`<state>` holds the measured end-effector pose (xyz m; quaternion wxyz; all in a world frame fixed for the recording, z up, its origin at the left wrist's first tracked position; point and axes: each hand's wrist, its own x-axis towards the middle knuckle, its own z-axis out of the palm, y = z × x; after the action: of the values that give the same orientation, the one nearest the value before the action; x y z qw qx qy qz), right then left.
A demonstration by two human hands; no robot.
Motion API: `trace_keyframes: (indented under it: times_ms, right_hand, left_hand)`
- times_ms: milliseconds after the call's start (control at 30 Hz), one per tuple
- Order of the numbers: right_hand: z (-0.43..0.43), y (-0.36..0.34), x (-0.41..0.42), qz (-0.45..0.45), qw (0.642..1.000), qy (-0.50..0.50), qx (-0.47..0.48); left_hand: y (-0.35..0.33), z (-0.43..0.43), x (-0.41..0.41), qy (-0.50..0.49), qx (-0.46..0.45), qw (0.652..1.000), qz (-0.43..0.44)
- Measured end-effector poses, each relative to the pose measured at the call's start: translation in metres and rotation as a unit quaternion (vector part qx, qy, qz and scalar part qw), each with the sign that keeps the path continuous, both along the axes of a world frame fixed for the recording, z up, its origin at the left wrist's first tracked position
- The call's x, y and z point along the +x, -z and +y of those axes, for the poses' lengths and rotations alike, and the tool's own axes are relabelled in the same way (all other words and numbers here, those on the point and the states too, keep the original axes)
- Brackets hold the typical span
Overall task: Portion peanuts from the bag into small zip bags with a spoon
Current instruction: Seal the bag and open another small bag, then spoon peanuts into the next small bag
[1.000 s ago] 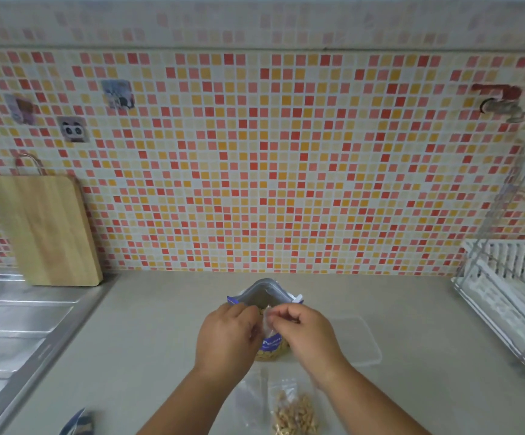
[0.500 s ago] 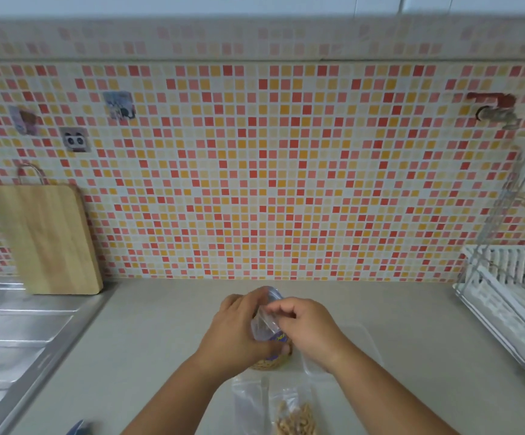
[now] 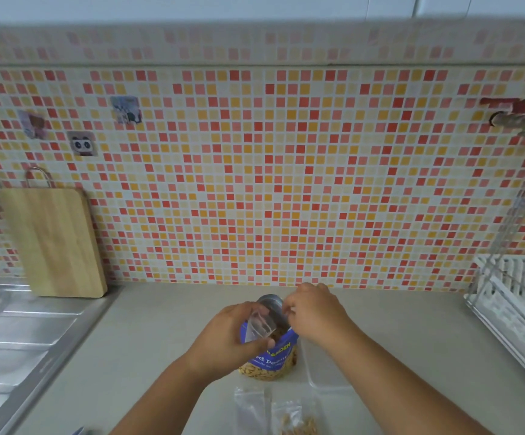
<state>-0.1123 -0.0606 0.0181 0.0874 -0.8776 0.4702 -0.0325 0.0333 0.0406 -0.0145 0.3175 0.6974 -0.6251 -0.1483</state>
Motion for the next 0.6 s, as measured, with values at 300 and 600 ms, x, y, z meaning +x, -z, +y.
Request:
trace_keyframes:
  times_ms: [300,600]
  right_hand:
    - [-0.005,-0.003,0.033,0.12,0.984,0.076,0.105]
    - [-0.008,-0.023,0.037,0.171,0.984,-0.007,0.043]
  left_hand:
    - [0.003,-0.002,0.008,0.024,-0.021,0.999,0.0]
    - [0.013,-0.007,0.019,-0.014,0.03,0.999,0.028]
